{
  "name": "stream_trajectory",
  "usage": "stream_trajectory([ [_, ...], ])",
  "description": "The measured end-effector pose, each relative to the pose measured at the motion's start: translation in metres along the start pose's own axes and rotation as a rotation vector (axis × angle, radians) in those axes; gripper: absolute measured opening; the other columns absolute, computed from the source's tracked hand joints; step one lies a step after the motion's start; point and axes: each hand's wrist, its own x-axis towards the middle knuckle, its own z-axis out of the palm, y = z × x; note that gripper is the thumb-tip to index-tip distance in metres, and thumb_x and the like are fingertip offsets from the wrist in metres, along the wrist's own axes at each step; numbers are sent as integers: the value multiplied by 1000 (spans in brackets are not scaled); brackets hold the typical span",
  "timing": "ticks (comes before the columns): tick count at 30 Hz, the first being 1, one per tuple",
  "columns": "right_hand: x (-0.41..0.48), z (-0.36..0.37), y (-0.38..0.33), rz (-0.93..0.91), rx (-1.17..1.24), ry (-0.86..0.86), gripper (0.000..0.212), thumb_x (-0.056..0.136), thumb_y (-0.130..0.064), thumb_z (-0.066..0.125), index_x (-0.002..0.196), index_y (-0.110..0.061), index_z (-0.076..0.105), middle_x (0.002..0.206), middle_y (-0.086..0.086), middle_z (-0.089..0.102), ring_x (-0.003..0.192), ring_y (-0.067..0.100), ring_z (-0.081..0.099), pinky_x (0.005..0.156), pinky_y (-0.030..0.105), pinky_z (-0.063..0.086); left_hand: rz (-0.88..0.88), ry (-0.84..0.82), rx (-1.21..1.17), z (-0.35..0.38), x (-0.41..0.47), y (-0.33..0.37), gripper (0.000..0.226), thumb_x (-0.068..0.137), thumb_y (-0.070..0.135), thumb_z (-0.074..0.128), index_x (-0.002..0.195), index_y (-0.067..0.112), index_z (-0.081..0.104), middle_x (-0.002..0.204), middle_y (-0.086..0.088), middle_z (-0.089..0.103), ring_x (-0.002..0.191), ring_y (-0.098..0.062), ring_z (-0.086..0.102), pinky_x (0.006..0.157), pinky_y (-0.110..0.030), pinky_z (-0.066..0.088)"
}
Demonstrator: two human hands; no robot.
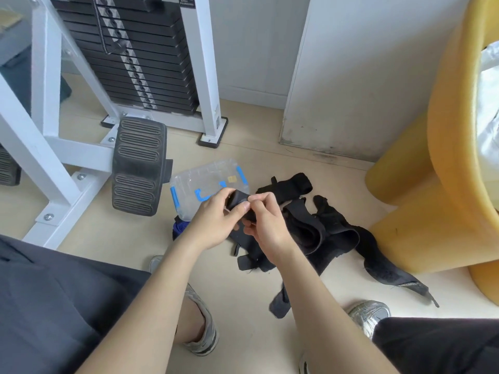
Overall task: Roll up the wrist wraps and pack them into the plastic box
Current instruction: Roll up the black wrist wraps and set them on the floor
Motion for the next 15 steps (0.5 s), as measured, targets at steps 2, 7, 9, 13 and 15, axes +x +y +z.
stream_trajectory([
  [2,4,5,16,0,-56,79,15,113,-19,44,99,-14,42,74,8,56,57,21,52,49,29,37,-20,-66,-21,-2,1,-15,9,103,43,70,110,38,67,89,17,74,64,-6,70,63,-24,49],
  [7,12,-4,63,190,-305,-23,21,113,-27,47,101,-10,52,80,7,72,68,28,72,59,37,57,-94,-136,177,2,1,-62,21,87,36,87,101,36,72,86,18,74,77,-1,70,71,-24,52],
  [9,16,-23,83,208,-674,-62,19,104,-19,48,93,-8,60,82,7,71,76,33,71,65,39,57,-160,-90,249,12,-5,-87,27,76,30,94,93,34,72,90,14,73,87,-10,70,74,-26,51],
  [13,12,-66,115,317,-1206,-184,22,107,-7,40,111,-8,62,110,13,64,92,29,52,78,32,39,-349,116,356,33,-16,-126,31,78,21,90,106,17,77,103,-8,68,100,-31,67,83,-34,53],
  [15,9,-84,126,460,-1319,-275,20,106,-4,43,104,-4,63,107,19,58,92,29,54,76,37,39,-437,142,380,39,-17,-139,34,81,20,86,113,13,77,108,-12,65,103,-36,66,84,-35,52],
])
